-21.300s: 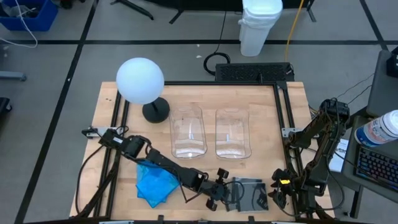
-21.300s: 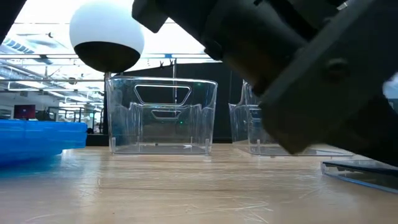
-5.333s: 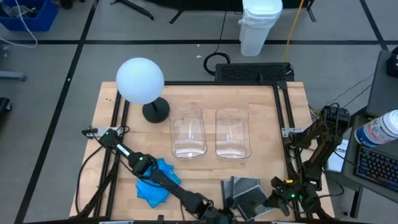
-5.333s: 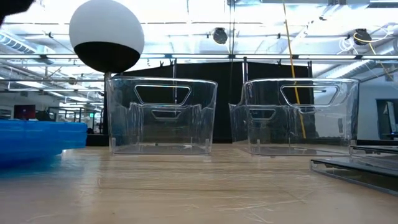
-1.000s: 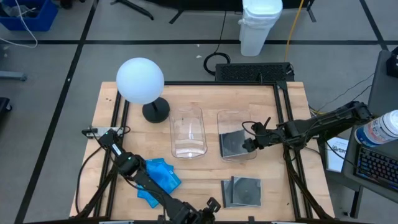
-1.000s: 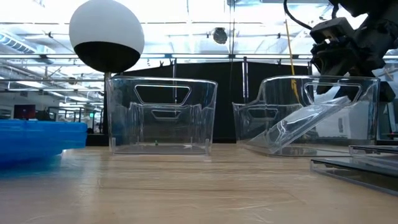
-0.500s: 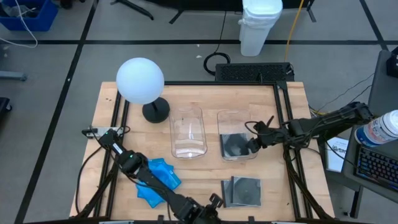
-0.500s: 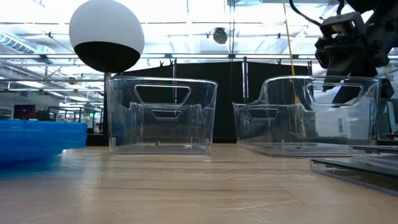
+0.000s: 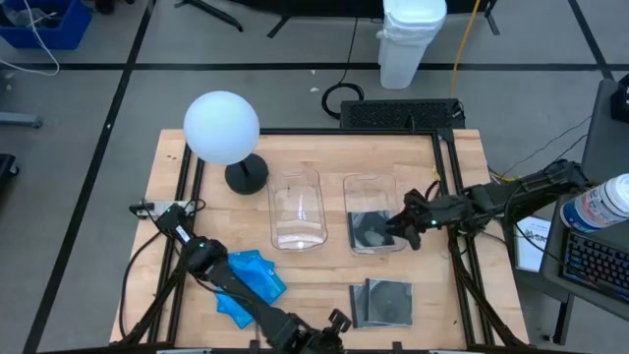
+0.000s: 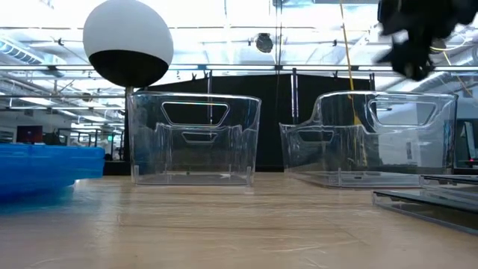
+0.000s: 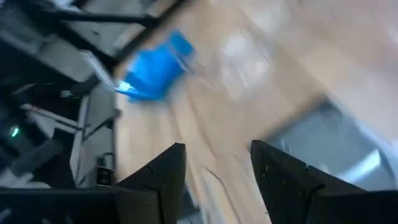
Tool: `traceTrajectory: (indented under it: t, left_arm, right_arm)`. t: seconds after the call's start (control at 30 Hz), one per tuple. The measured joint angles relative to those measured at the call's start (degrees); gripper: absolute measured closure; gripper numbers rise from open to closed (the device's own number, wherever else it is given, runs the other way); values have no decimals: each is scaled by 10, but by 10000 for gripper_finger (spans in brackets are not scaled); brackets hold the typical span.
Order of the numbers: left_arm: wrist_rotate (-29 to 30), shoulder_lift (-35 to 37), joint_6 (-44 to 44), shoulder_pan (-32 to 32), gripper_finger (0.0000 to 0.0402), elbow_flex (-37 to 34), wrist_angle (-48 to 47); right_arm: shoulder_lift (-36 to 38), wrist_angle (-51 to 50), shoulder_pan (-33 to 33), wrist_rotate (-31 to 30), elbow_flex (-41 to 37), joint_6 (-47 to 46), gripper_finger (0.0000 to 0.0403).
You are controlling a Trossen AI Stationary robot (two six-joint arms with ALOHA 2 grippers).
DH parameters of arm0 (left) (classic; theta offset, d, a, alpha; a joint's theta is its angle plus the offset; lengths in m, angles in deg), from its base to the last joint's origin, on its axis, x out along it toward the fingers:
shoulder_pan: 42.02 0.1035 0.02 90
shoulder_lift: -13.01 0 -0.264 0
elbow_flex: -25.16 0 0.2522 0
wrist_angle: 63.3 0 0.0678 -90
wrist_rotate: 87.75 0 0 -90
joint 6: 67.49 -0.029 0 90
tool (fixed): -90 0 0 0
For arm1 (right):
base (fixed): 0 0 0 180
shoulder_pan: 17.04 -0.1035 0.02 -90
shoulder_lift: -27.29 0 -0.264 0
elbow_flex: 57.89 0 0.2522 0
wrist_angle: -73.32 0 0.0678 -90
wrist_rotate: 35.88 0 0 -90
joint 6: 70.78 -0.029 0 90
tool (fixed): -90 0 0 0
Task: Pick & place jewel cases by type
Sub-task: Move the blue CD cases on the table
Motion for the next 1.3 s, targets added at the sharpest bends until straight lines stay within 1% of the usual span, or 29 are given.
traceTrajectory:
  t: [0.1,0.17,0.23,0.3,0.4,0.43,0.57,0.6,0.63,0.7,0.77,0.83,0.97,1.1,1.23,1.3]
  left_arm:
    - [19,43,27,-18,376,0,-16]
    - [49,76,54,-35,376,0,-46]
    - [102,111,94,-61,376,1,-84]
    - [164,143,150,-92,376,2,-145]
    - [231,176,265,-138,376,2,-264]
    - [249,183,311,-153,376,2,-306]
    - [309,198,523,-201,376,1,-456]
    - [314,198,566,-210,376,0,-474]
    - [315,198,580,-217,376,-10,-466]
    - [314,198,574,-228,376,-33,-450]
    - [315,198,596,-235,376,-59,-461]
    - [311,202,633,-236,376,-104,-468]
    - [296,201,656,-235,376,-192,-465]
    - [278,201,718,-223,376,-256,-465]
    - [269,202,751,-212,376,-284,-451]
    - [266,201,760,-210,376,-289,-454]
  right_arm:
    - [-3,14,-31,-31,38,72,255]
    - [-12,16,-55,-39,64,120,277]
    - [-29,19,-91,-67,86,172,305]
    - [-54,48,-136,-101,100,224,337]
    - [-103,119,-184,-114,106,304,385]
    - [-121,142,-194,-114,107,326,394]
    - [-192,222,-224,-126,110,391,392]
    - [-213,243,-228,-126,110,406,392]
    - [-232,264,-230,-126,110,421,393]
    - [-273,308,-232,-126,110,454,399]
    - [-314,360,-230,-126,110,489,401]
    - [-352,396,-225,-125,110,522,400]
    - [-410,444,-208,-125,110,567,401]
    - [-438,456,-192,-123,110,574,402]
    - [-456,462,-181,-124,110,568,402]
    - [-466,485,-177,-130,110,530,402]
